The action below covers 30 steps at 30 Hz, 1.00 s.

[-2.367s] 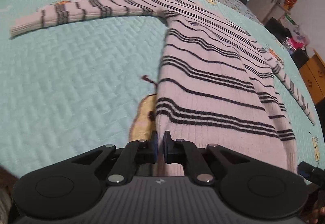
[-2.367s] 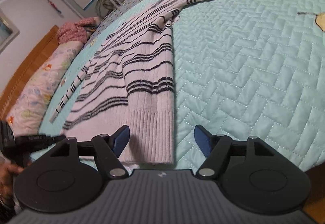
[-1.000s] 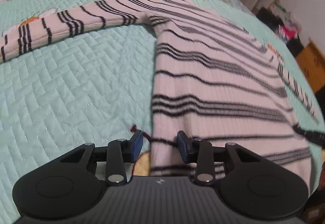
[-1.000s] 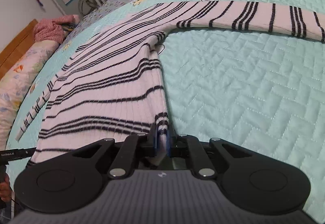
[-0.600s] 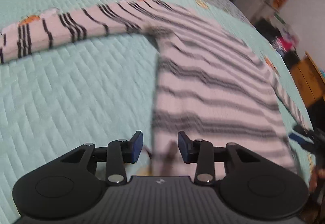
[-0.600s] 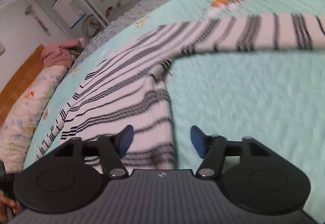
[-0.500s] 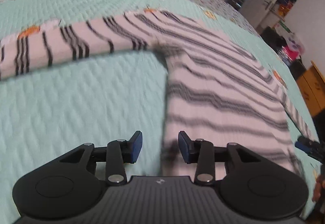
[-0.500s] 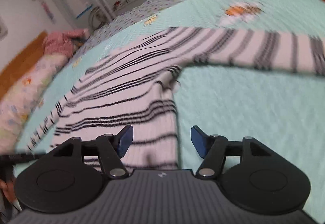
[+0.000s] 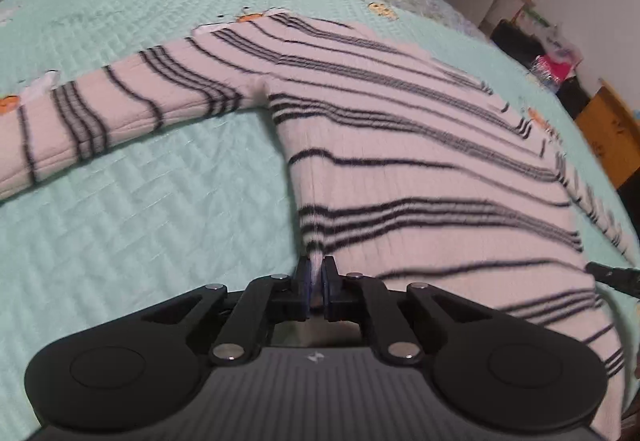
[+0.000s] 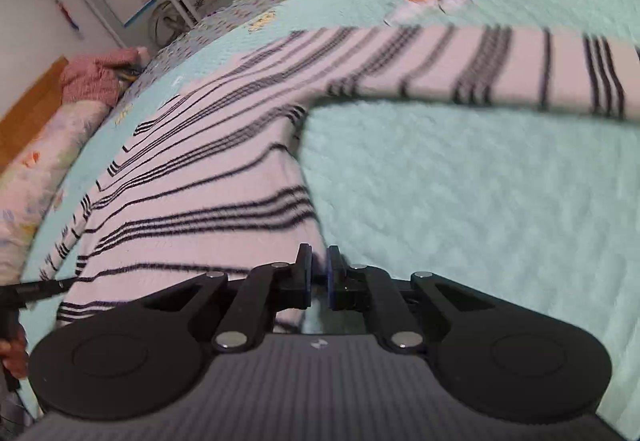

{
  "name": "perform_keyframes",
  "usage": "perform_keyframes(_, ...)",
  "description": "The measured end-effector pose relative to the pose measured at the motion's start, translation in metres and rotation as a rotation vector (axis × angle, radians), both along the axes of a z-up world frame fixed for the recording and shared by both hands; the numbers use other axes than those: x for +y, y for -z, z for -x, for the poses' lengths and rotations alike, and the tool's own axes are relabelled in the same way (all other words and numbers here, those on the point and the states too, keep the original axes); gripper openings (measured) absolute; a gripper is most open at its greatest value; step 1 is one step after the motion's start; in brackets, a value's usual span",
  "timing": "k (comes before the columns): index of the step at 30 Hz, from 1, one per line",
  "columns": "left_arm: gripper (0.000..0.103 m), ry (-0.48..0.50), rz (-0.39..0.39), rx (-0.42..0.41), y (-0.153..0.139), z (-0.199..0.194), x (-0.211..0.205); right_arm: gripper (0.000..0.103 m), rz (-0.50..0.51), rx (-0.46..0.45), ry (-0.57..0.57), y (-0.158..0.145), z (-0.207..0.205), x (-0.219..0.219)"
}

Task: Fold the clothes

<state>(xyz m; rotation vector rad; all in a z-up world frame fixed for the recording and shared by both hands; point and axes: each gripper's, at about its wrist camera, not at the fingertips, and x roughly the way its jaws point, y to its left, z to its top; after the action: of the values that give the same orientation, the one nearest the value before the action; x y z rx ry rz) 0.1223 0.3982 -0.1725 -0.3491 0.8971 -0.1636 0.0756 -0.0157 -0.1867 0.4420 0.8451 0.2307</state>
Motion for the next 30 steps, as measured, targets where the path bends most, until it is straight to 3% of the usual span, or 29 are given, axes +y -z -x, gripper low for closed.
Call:
perform_keyframes(3,0.007,-0.024,0.024,0.012,0.001,0.004,0.006,0.004,-0.038,0.016,0.002,0.003,0.004,-0.007)
perform_keyframes(5,0.018,-0.058,0.06,0.022,0.002,0.002,0.012,0.009,-0.07,0.013,0.016,0.0,0.002,-0.01)
perform_keyframes(8,0.037,-0.139,0.107,-0.005,0.0,-0.013,0.023,0.039,-0.164,-0.018,0.045,-0.002,-0.003,-0.016)
perform_keyframes(9,0.045,-0.152,0.115,-0.008,0.0,-0.02,0.025,0.06,-0.196,-0.024,0.057,-0.003,-0.007,-0.017)
perform_keyframes(10,0.048,-0.163,0.121,-0.009,0.0,-0.027,0.026,0.069,-0.227,-0.022,0.063,-0.003,-0.014,-0.016)
perform_keyframes(12,0.057,-0.186,0.134,-0.012,0.001,-0.042,0.029,0.07,-0.276,-0.018,0.059,-0.002,-0.03,-0.012)
perform_keyframes(15,0.061,-0.22,0.154,-0.017,0.002,-0.064,0.033,0.07,-0.277,0.006,0.065,0.002,-0.058,-0.004)
perform_keyframes(21,0.068,-0.293,0.206,-0.031,0.004,-0.098,0.042,0.074,-0.414,0.039,0.114,0.015,-0.099,-0.003)
perform_keyframes(23,0.061,-0.322,0.233,-0.041,0.006,-0.102,0.045,0.073,-0.434,0.016,0.133,0.018,-0.106,-0.002)
perform_keyframes(24,0.051,-0.333,0.205,-0.047,0.005,-0.103,0.044,0.073,-0.44,0.0,0.14,0.02,-0.11,-0.002)
perform_keyframes(25,0.028,-0.336,0.193,-0.05,0.005,-0.103,0.044,0.068,-0.439,-0.013,0.147,0.021,-0.113,-0.002)
perform_keyframes(26,0.026,-0.336,0.185,-0.052,0.005,-0.102,0.044,0.065,-0.429,-0.011,0.155,0.021,-0.116,-0.002)
perform_keyframes(27,0.026,-0.337,0.177,-0.054,0.004,-0.102,0.044,0.055,-0.418,-0.006,0.16,0.02,-0.119,-0.003)
perform_keyframes(30,0.02,-0.34,0.152,-0.059,0.004,-0.1,0.045,0.01,-0.385,0.02,0.187,0.02,-0.123,-0.01)
